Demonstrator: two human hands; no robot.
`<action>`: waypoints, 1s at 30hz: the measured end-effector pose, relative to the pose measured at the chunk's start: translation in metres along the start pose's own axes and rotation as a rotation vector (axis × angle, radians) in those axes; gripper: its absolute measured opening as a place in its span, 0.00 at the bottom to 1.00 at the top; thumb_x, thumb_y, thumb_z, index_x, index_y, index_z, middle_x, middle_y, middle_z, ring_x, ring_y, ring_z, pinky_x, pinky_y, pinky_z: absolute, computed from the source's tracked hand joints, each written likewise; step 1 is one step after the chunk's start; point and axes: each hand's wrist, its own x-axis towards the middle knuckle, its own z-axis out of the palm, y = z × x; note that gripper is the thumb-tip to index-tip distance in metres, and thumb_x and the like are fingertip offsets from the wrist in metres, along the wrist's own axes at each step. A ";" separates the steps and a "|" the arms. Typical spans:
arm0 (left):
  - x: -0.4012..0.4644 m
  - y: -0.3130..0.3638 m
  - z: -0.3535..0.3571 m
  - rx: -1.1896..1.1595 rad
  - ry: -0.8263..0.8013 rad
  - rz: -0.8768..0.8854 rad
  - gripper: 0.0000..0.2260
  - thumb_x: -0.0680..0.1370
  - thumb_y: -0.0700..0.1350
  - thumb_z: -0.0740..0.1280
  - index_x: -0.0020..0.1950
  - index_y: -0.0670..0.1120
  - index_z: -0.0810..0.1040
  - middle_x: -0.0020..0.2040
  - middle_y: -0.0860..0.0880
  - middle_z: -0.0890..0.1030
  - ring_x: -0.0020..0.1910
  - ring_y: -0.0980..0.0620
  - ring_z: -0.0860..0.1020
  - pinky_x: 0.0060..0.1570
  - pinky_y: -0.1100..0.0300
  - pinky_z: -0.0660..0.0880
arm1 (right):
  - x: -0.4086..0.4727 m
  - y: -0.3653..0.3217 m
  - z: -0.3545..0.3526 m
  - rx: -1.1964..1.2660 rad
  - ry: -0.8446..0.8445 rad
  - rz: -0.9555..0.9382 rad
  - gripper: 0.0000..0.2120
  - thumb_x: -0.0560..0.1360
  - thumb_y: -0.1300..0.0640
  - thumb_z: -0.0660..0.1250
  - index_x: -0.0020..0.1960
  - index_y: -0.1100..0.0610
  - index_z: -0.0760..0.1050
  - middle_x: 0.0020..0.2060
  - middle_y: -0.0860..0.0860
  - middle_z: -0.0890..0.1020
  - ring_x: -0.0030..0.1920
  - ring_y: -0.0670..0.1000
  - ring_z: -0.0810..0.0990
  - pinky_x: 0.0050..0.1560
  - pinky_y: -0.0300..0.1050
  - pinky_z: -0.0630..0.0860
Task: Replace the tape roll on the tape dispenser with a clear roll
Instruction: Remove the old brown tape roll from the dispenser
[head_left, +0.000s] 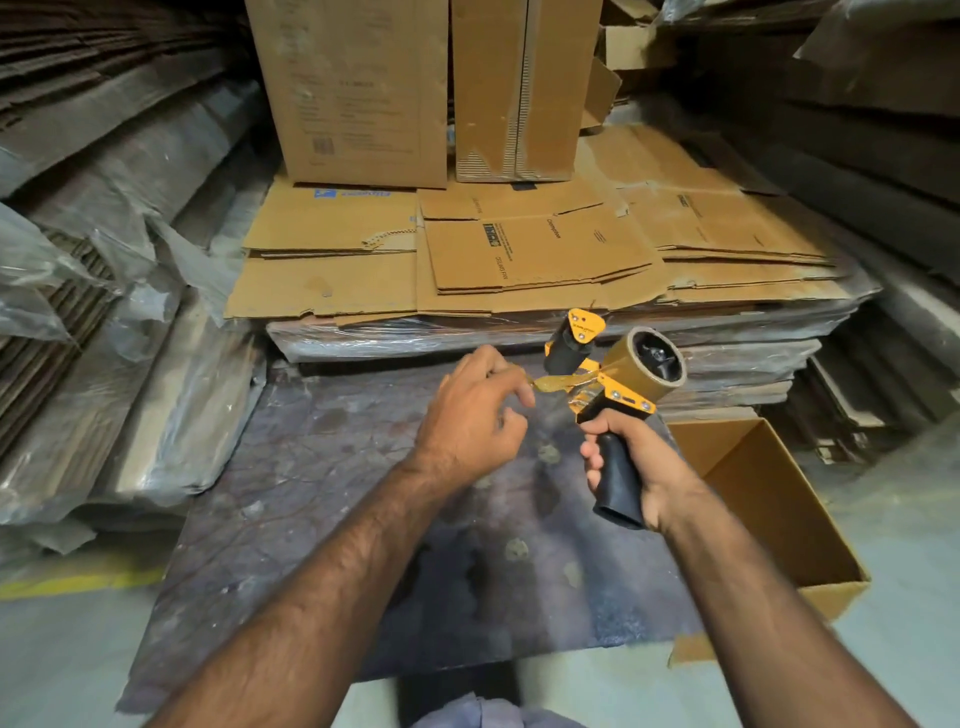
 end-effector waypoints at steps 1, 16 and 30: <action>0.001 0.000 0.000 -0.020 0.042 -0.014 0.13 0.69 0.41 0.67 0.53 0.49 0.80 0.52 0.52 0.71 0.55 0.49 0.74 0.54 0.45 0.76 | -0.001 0.001 0.001 -0.007 -0.008 0.005 0.11 0.75 0.60 0.64 0.34 0.57 0.72 0.24 0.51 0.76 0.20 0.46 0.71 0.23 0.35 0.71; -0.007 -0.035 0.004 -0.573 -0.136 -0.518 0.04 0.78 0.41 0.73 0.46 0.41 0.83 0.34 0.48 0.82 0.30 0.58 0.76 0.34 0.65 0.72 | 0.005 0.018 0.017 -0.250 0.024 0.016 0.07 0.74 0.61 0.67 0.37 0.59 0.75 0.27 0.54 0.78 0.22 0.48 0.72 0.22 0.37 0.72; 0.029 -0.031 -0.028 -0.260 0.157 -0.361 0.04 0.81 0.45 0.68 0.47 0.48 0.80 0.43 0.52 0.81 0.40 0.54 0.76 0.42 0.58 0.74 | 0.029 0.036 0.007 -0.988 0.303 -0.339 0.10 0.69 0.53 0.67 0.41 0.60 0.78 0.29 0.56 0.85 0.30 0.57 0.85 0.39 0.58 0.85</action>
